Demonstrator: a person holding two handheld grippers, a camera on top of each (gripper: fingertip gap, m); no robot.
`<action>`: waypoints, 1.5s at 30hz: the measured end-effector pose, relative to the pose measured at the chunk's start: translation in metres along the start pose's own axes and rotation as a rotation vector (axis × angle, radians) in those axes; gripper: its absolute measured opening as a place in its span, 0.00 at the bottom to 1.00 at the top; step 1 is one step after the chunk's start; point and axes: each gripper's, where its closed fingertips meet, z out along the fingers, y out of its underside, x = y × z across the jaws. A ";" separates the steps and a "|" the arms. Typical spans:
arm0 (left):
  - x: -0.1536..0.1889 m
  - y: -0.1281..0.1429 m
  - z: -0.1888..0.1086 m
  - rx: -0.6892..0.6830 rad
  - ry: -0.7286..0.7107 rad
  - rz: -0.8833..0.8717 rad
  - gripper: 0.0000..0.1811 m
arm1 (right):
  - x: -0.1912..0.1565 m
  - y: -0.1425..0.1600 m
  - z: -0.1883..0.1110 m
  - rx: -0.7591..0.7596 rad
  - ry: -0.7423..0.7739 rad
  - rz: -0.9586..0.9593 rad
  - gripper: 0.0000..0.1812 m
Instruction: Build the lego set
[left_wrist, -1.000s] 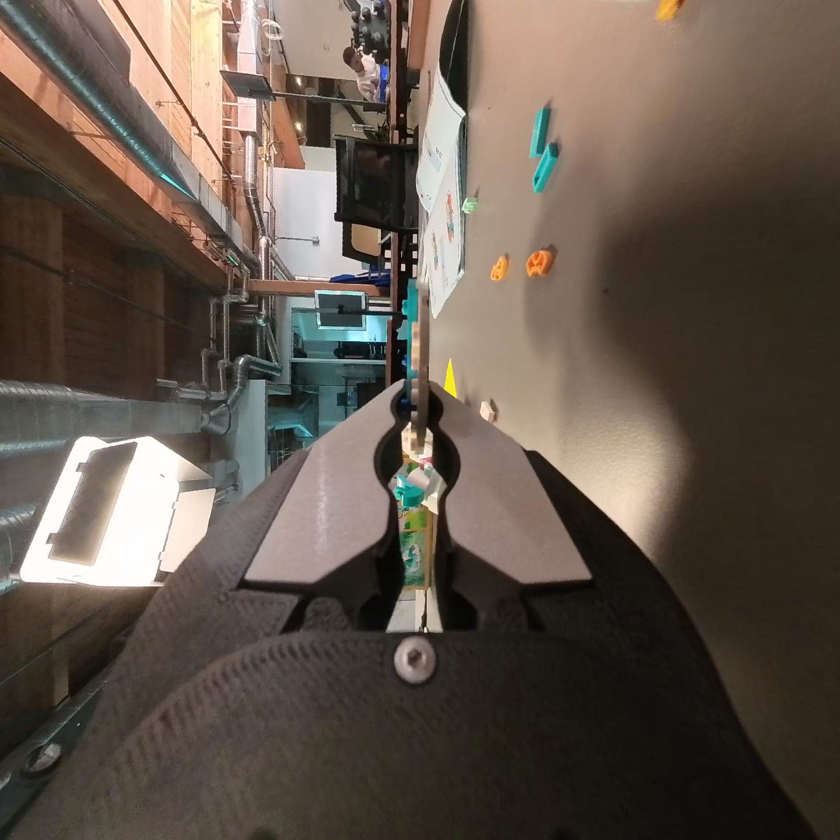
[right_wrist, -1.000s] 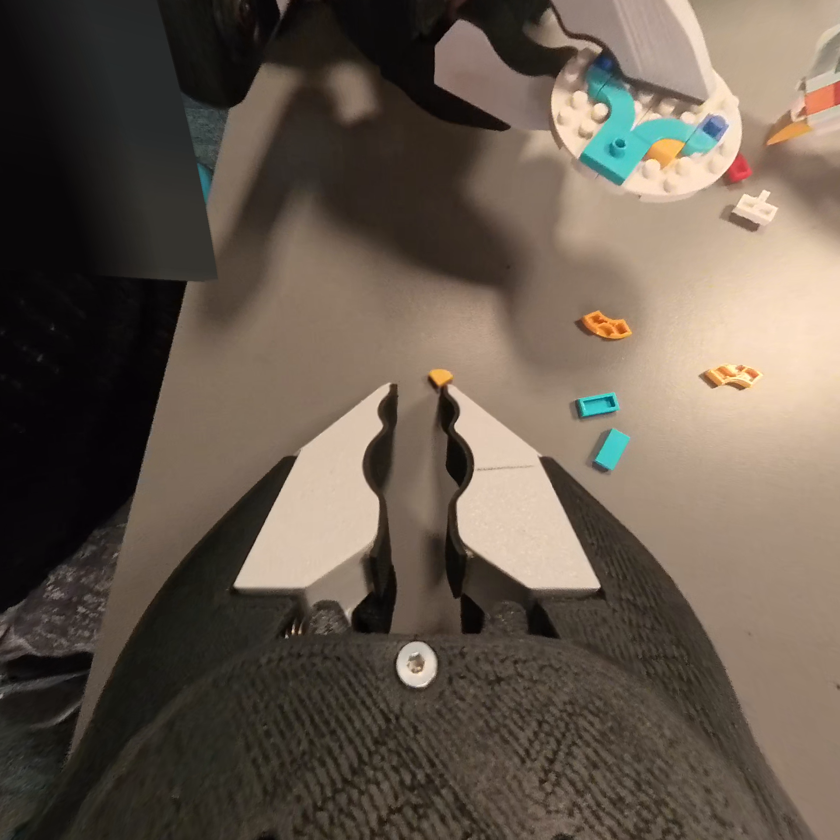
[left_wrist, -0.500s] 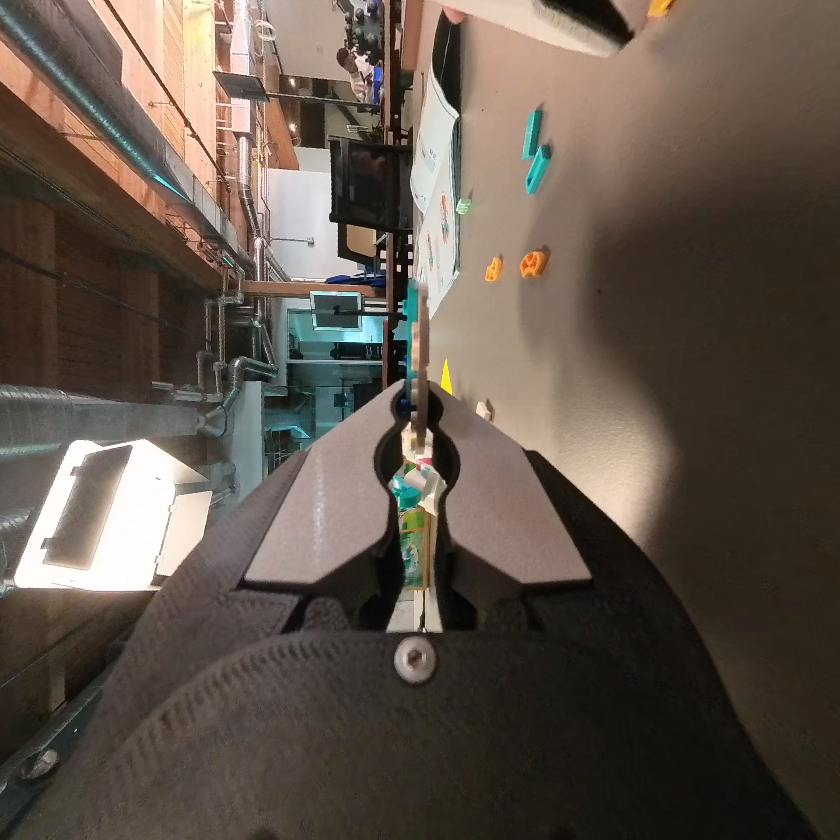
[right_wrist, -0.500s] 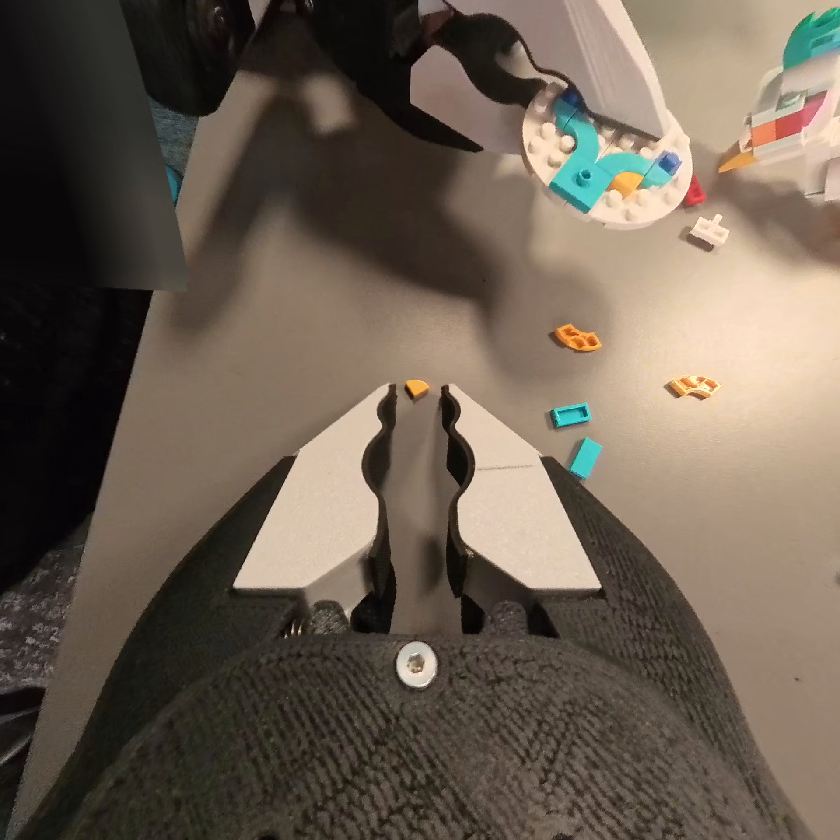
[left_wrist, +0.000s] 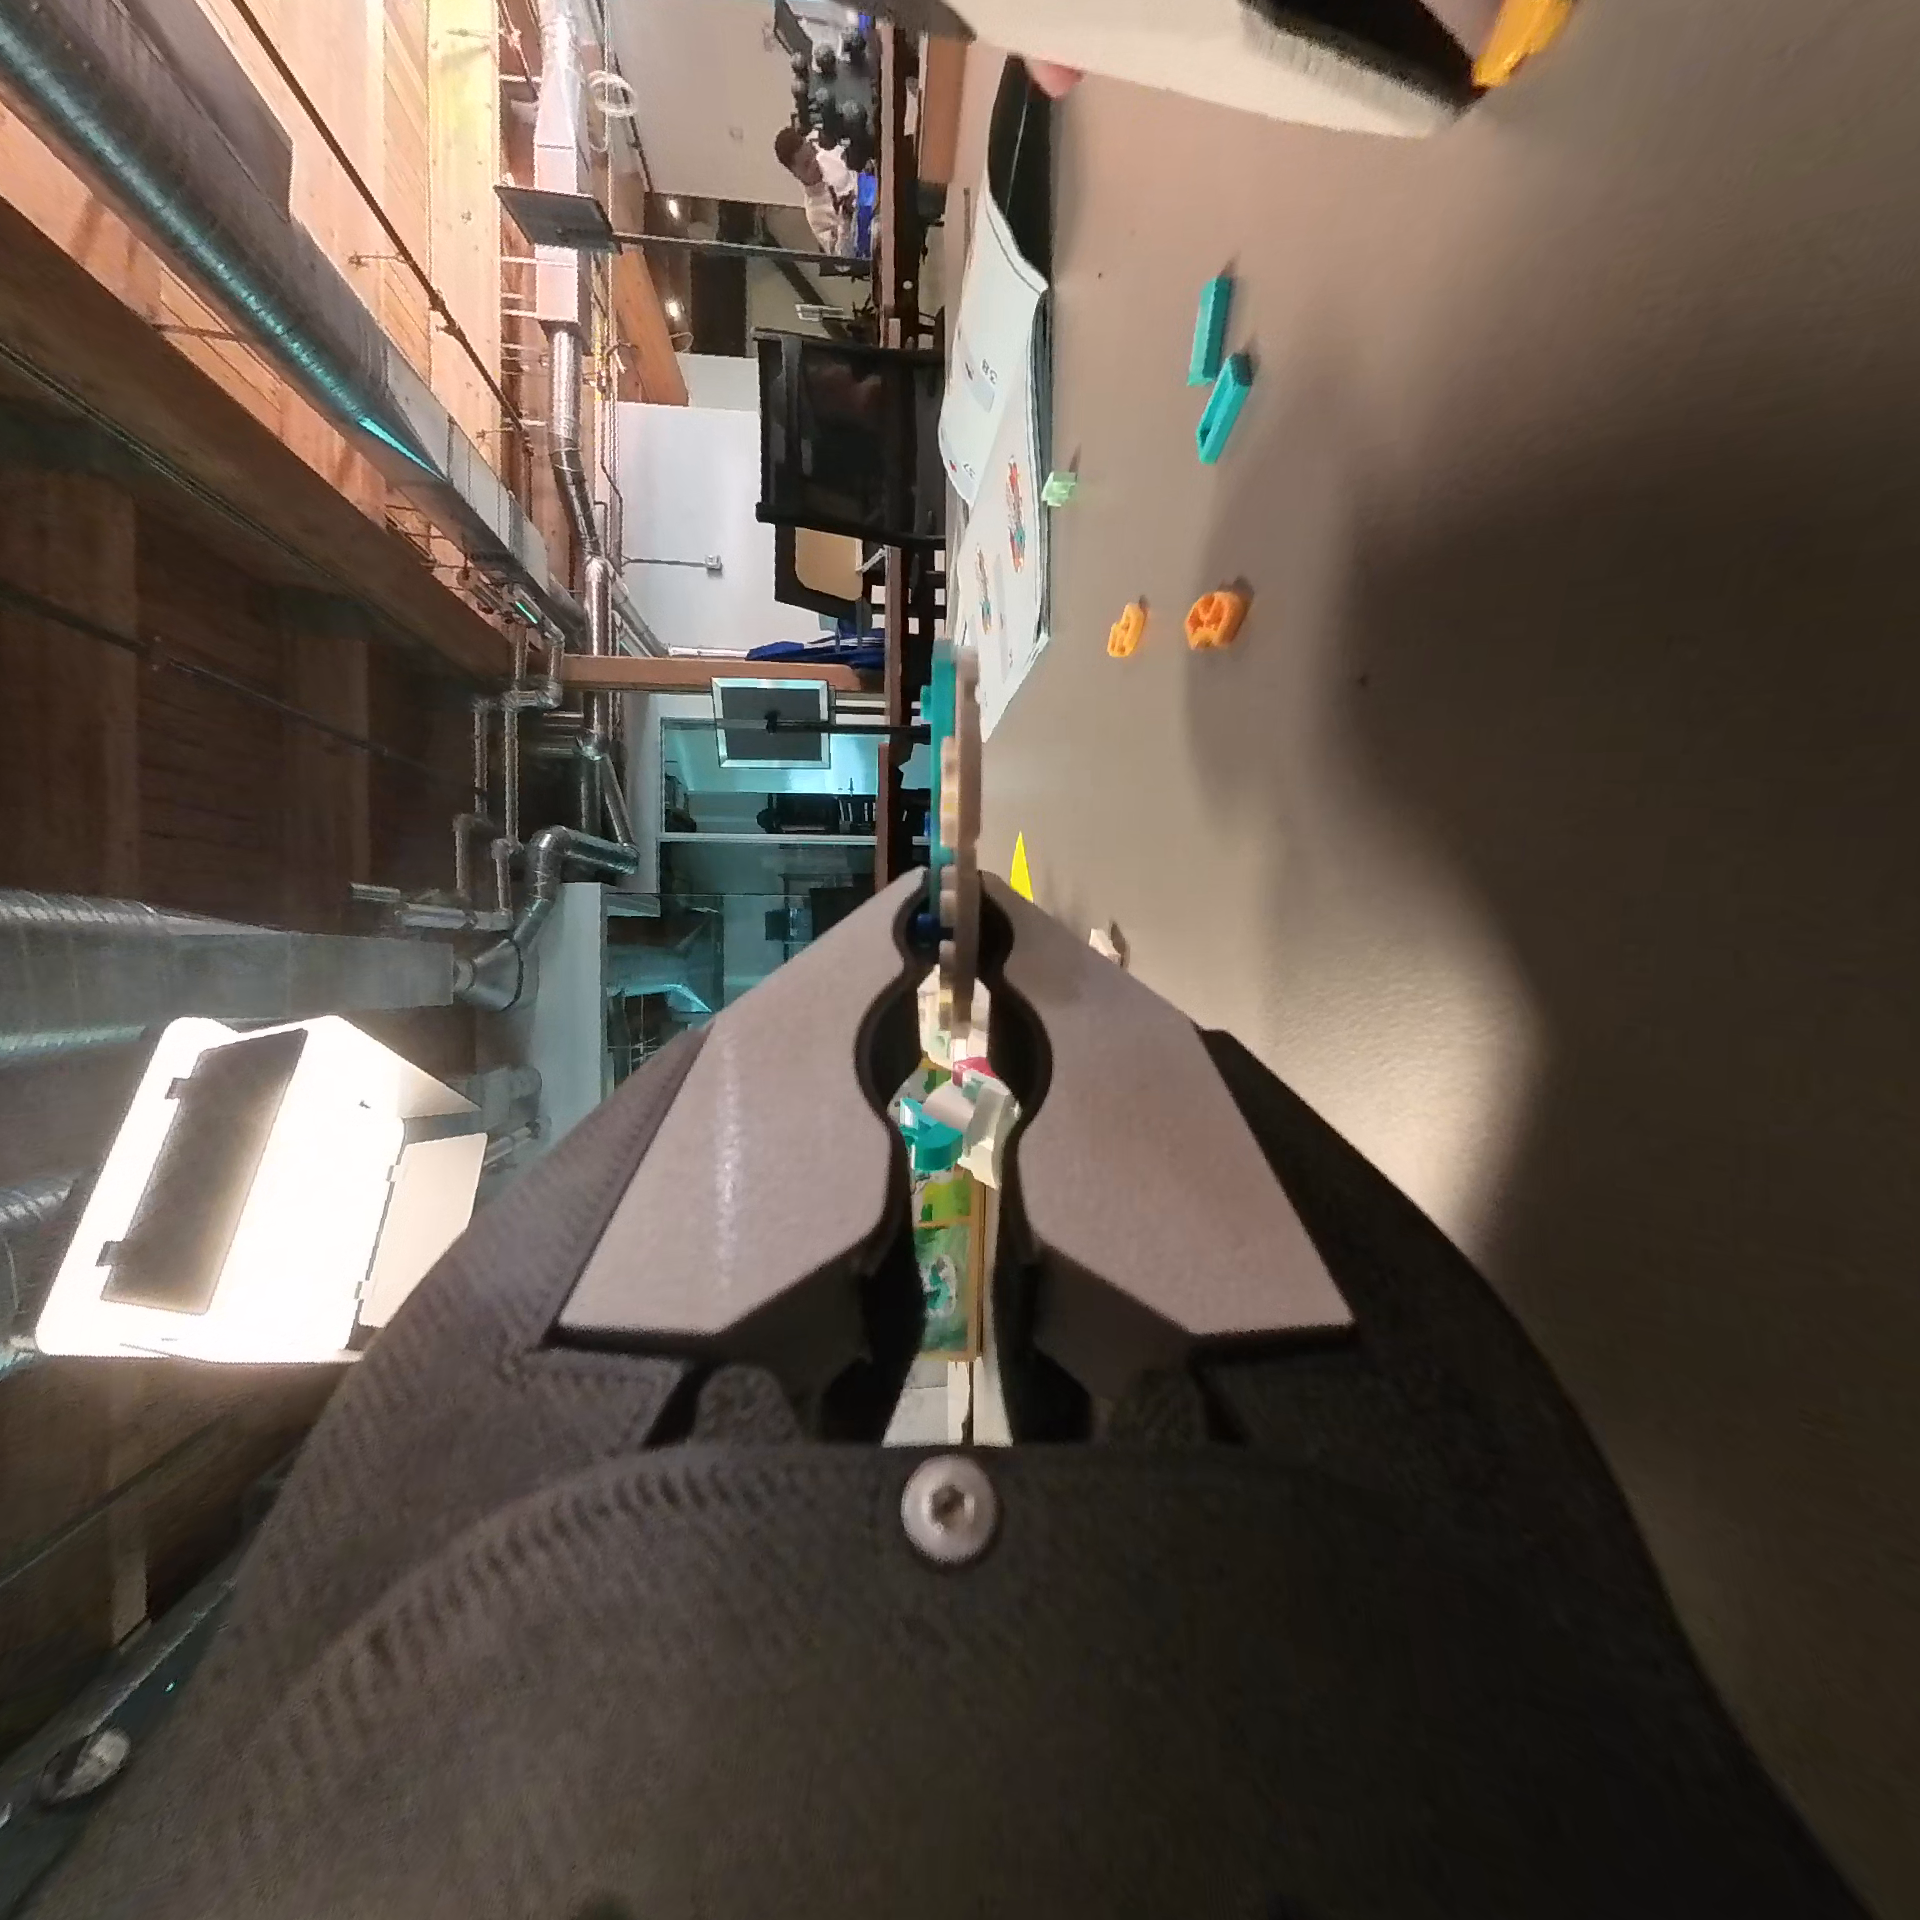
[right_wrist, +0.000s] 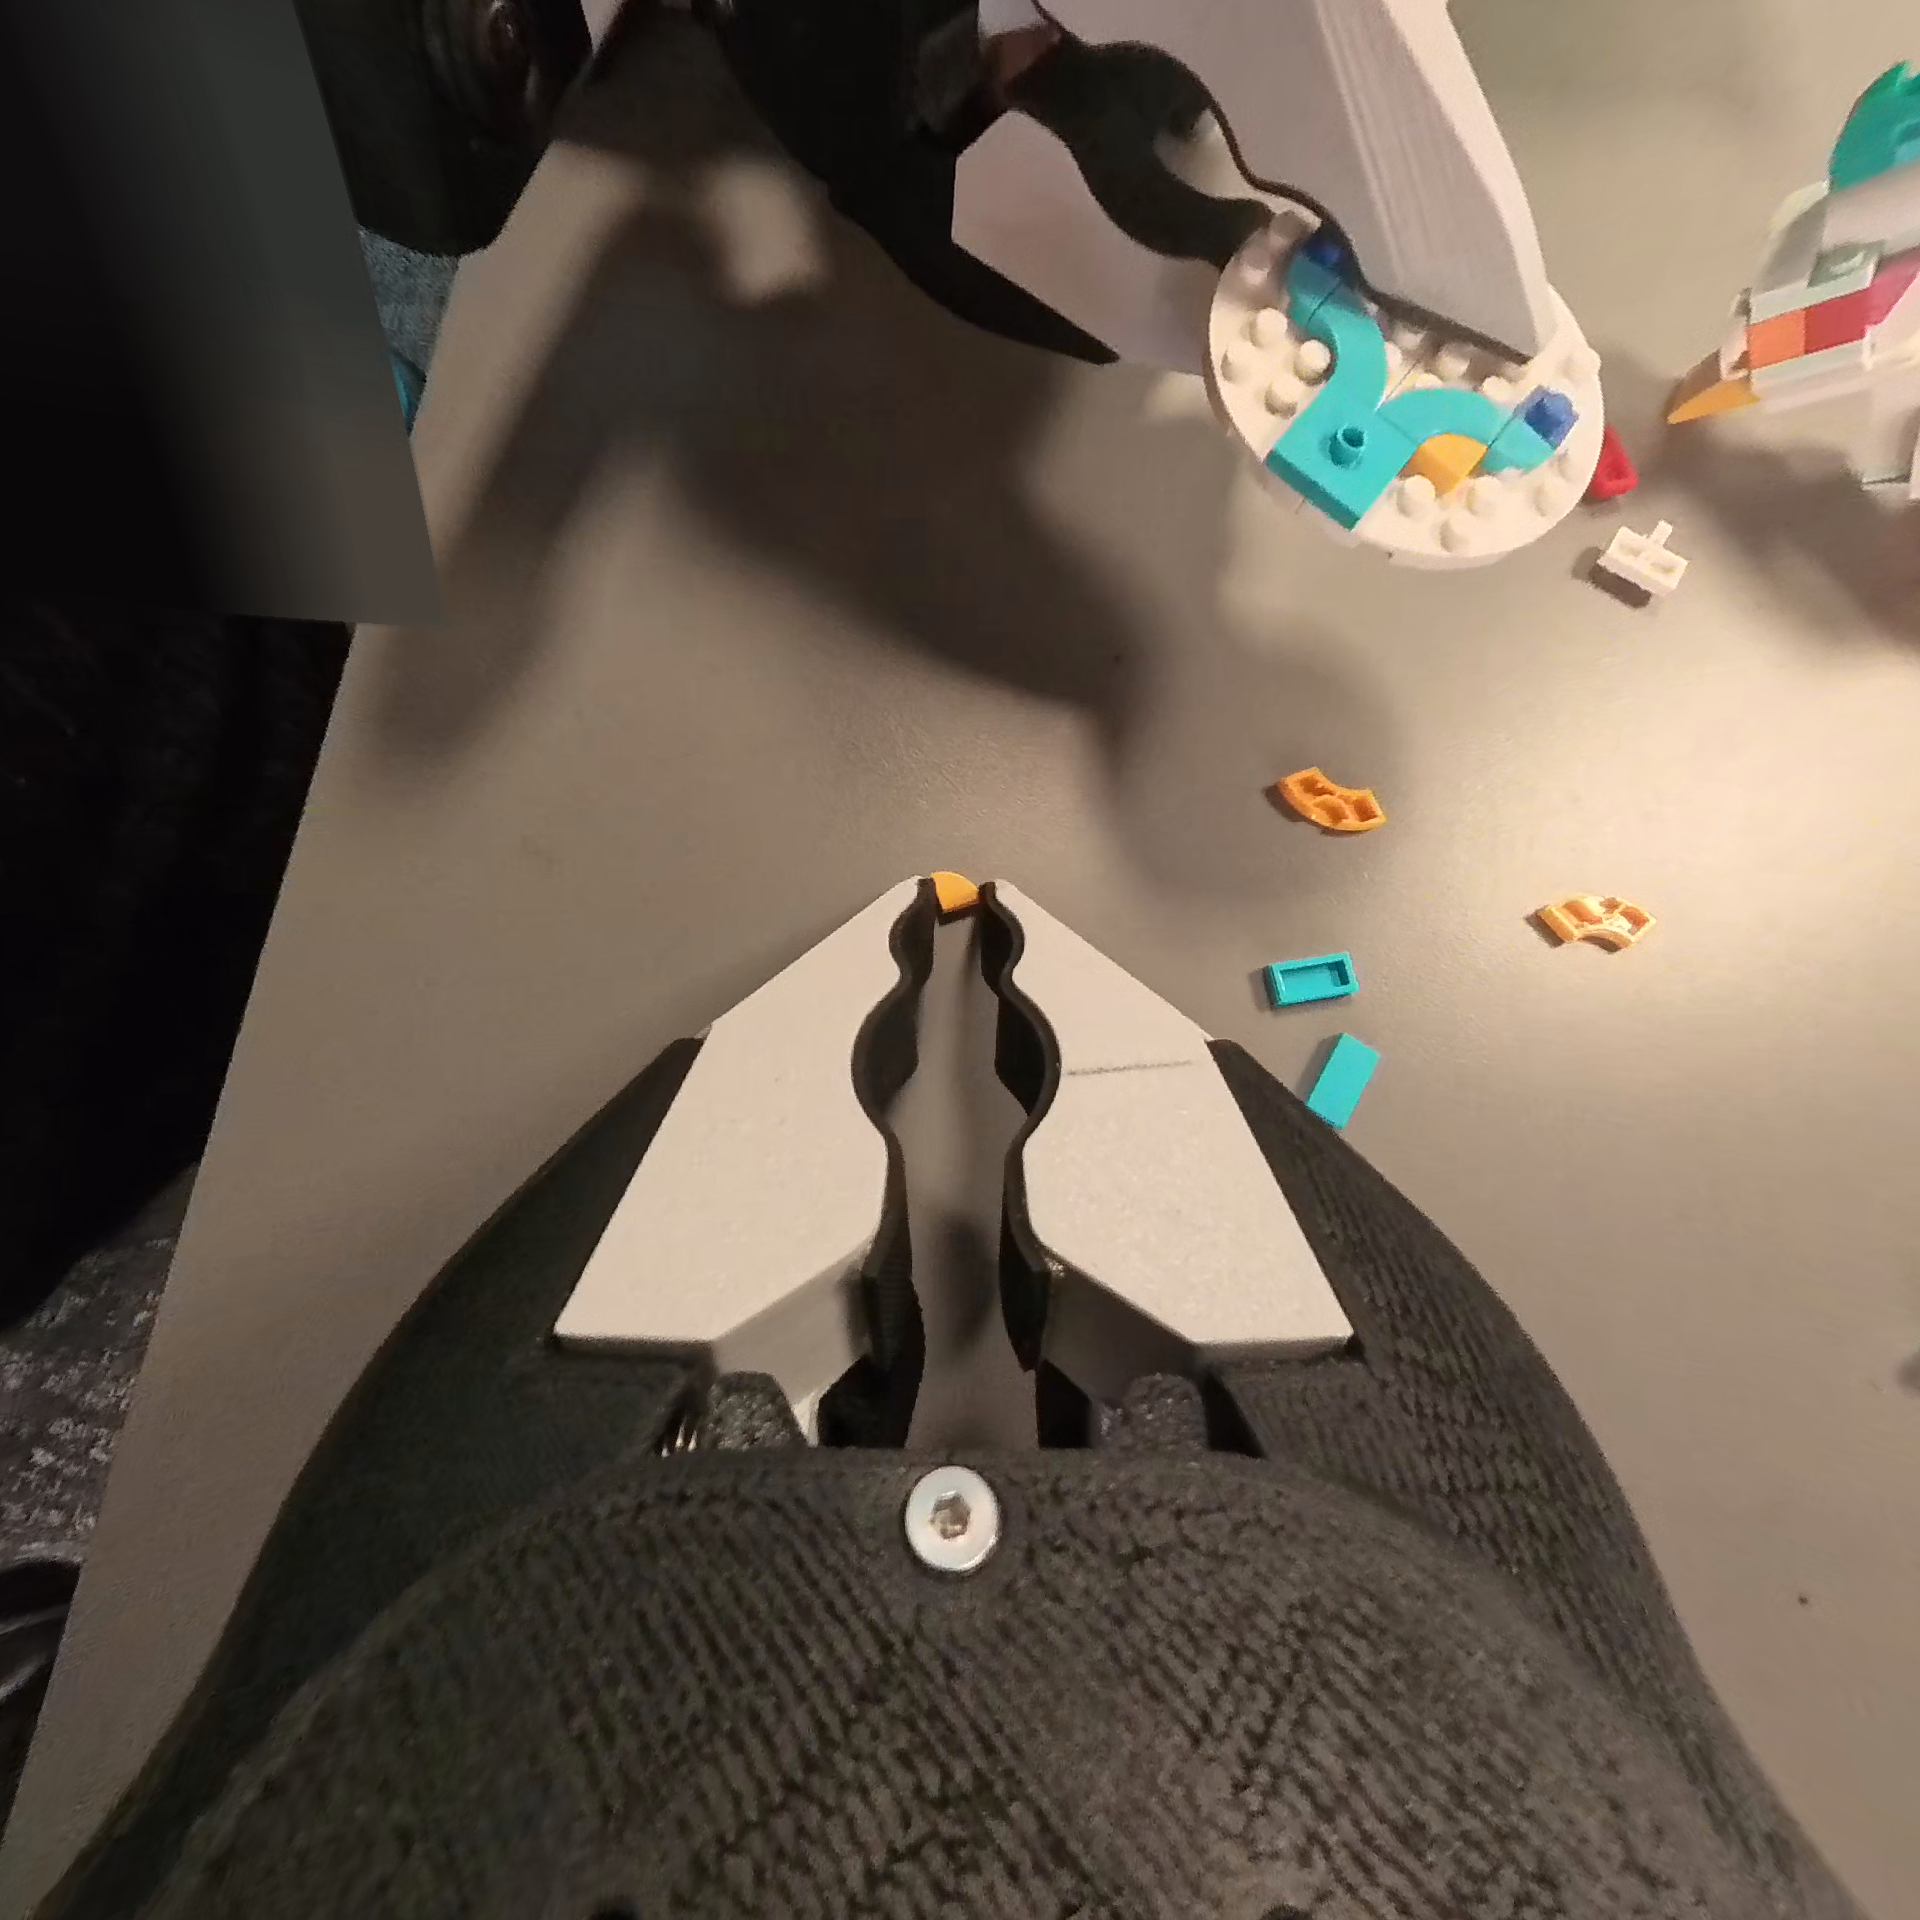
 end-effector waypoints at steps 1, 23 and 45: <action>0.000 -0.001 0.000 0.003 -0.001 0.002 0.02 | 0.001 -0.001 -0.001 0.002 0.003 -0.010 0.04; 0.006 -0.032 -0.011 0.151 0.030 0.012 0.02 | 0.020 -0.082 -0.006 0.081 -0.071 -0.299 0.03; -0.003 0.008 0.006 -0.136 -0.035 -0.009 0.02 | 0.071 -0.087 0.003 0.124 0.452 0.270 0.03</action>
